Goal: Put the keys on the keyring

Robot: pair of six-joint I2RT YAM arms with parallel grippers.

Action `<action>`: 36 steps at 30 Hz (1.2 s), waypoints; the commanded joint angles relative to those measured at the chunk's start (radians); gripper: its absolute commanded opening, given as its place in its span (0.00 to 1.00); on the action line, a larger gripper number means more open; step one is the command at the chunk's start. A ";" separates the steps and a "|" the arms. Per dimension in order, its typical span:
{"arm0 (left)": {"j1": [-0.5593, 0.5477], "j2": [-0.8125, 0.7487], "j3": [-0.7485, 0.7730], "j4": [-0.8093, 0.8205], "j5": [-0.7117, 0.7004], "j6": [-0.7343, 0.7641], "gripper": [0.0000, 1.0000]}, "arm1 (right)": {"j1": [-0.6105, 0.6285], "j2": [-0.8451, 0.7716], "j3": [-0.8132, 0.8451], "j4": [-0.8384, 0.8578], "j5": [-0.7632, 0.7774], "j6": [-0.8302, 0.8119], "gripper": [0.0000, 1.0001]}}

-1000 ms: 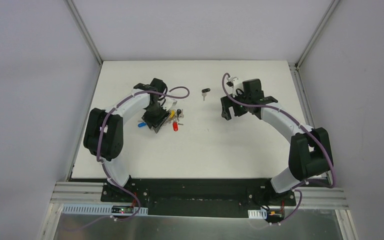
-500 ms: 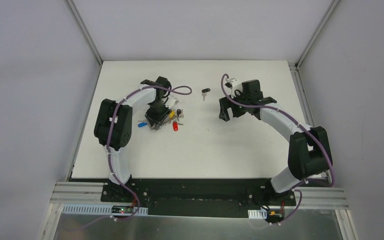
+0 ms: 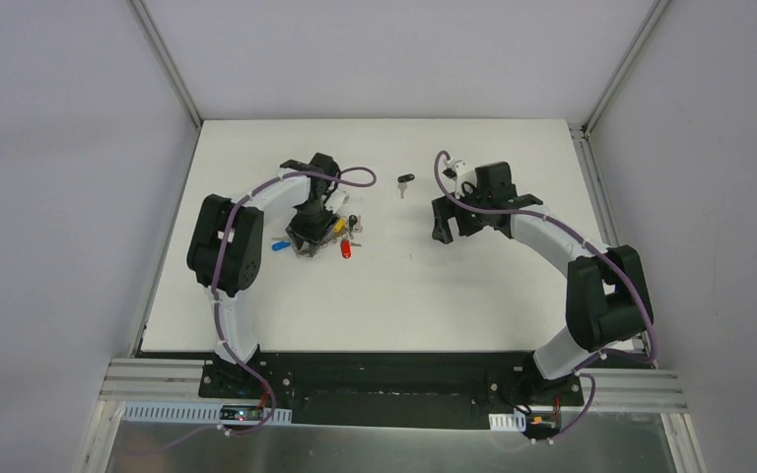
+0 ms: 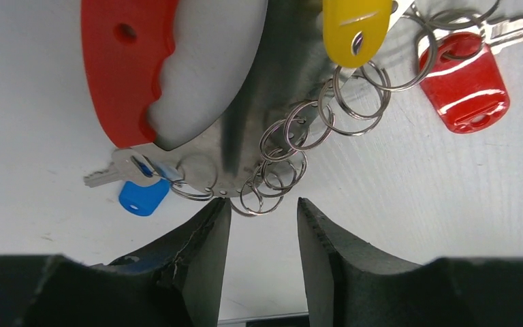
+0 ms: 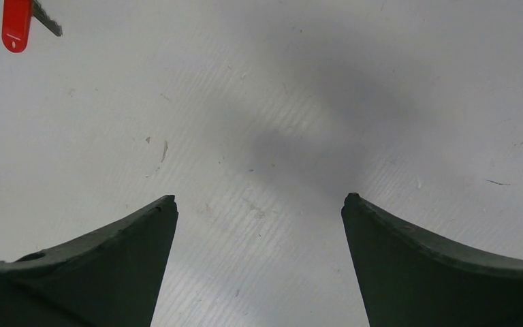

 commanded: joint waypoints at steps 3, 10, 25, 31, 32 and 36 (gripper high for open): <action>-0.009 -0.084 -0.095 0.098 -0.025 -0.195 0.42 | -0.008 -0.003 -0.007 0.023 -0.021 -0.002 0.95; -0.006 -0.047 -0.103 0.106 -0.023 -0.290 0.40 | -0.018 -0.031 -0.028 0.033 -0.029 0.000 0.95; -0.018 0.003 -0.031 0.085 0.170 -0.274 0.09 | -0.039 -0.044 -0.050 0.046 -0.047 0.006 0.96; -0.117 -0.018 -0.051 0.072 0.304 -0.224 0.02 | -0.055 -0.047 -0.058 0.053 -0.059 0.009 0.96; -0.140 -0.022 -0.044 0.065 0.317 -0.192 0.02 | -0.056 -0.043 -0.058 0.053 -0.059 0.009 0.97; -0.238 -0.037 -0.016 0.050 0.307 -0.133 0.03 | -0.057 -0.034 -0.055 0.051 -0.065 0.009 0.97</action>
